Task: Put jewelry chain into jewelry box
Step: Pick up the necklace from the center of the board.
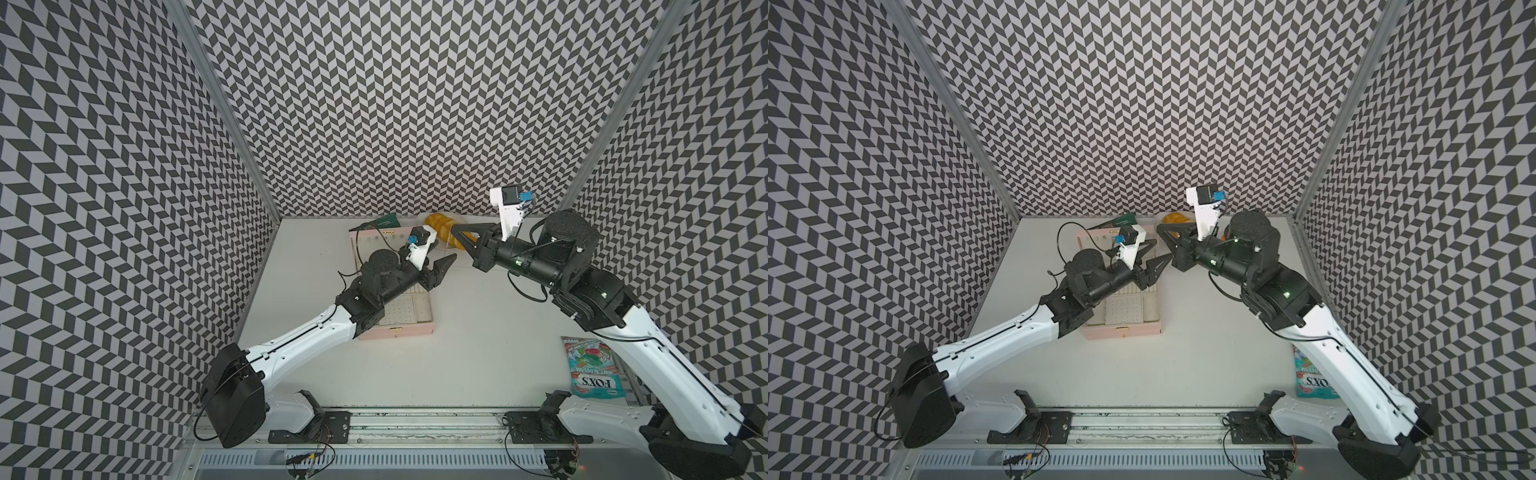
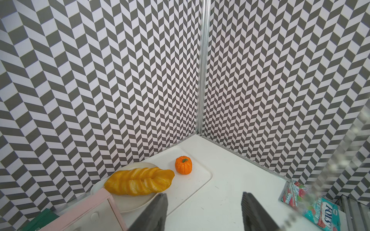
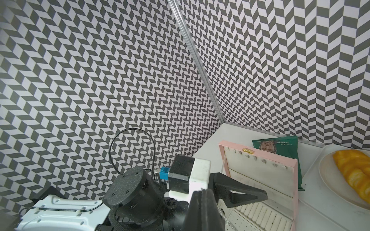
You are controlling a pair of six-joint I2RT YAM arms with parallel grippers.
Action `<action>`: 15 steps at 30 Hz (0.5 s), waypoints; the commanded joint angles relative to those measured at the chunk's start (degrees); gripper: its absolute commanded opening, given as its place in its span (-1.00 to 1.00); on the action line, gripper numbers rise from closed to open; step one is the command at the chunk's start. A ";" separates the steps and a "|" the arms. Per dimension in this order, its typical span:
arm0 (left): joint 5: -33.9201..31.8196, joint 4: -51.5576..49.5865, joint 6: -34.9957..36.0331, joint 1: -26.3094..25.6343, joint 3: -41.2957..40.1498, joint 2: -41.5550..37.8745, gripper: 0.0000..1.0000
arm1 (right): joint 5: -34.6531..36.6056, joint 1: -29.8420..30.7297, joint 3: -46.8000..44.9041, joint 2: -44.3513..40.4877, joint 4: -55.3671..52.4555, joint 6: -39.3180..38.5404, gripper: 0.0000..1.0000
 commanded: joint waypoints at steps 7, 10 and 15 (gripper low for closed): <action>-1.77 1.28 2.45 -0.23 2.36 0.57 0.25 | -0.11 0.37 -1.35 -2.10 3.82 0.38 -1.00; -1.67 1.03 2.84 -0.23 2.85 0.53 0.26 | 0.77 0.37 -1.11 -1.77 3.52 -0.02 -1.00; 3.27 1.02 2.37 -0.27 2.53 -0.37 0.08 | 1.41 0.37 -0.53 -1.48 3.33 -0.35 -1.00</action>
